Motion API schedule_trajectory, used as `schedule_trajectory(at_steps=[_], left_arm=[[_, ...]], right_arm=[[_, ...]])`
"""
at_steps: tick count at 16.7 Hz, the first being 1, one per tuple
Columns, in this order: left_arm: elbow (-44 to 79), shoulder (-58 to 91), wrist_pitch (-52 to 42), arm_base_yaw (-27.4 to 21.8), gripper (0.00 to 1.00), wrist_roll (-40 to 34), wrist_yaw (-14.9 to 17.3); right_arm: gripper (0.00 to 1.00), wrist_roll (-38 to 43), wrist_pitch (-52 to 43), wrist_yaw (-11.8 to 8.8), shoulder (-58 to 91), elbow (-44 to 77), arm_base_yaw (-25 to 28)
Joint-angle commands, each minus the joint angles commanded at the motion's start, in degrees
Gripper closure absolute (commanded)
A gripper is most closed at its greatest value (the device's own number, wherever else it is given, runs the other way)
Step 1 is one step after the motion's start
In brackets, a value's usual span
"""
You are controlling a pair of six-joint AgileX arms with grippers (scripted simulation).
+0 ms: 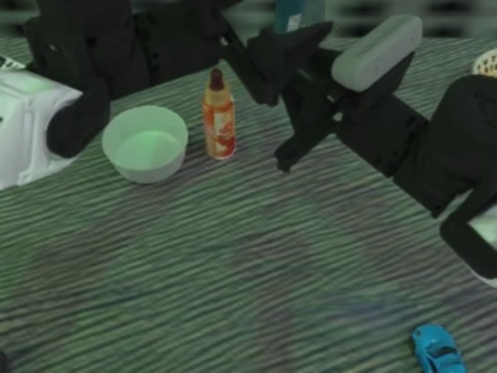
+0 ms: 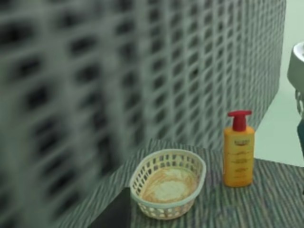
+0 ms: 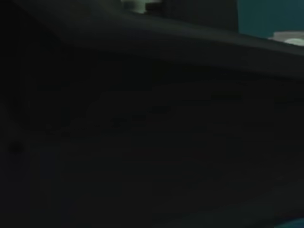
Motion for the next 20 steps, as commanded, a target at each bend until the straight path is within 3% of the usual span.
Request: schedule_trajectory(at_steps=[9, 18, 20], left_arm=[[0.0, 0.0, 0.0, 0.0, 0.98, 0.0, 0.0], [0.0, 0.0, 0.0, 0.0, 1.0, 0.0, 0.0], [0.0, 0.0, 0.0, 0.0, 1.0, 0.0, 0.0]], right_arm=[[1.0, 0.0, 0.0, 0.0, 0.0, 0.0, 0.0], [1.0, 0.0, 0.0, 0.0, 0.0, 0.0, 0.0], [0.85, 0.0, 0.0, 0.0, 0.0, 0.0, 0.0]])
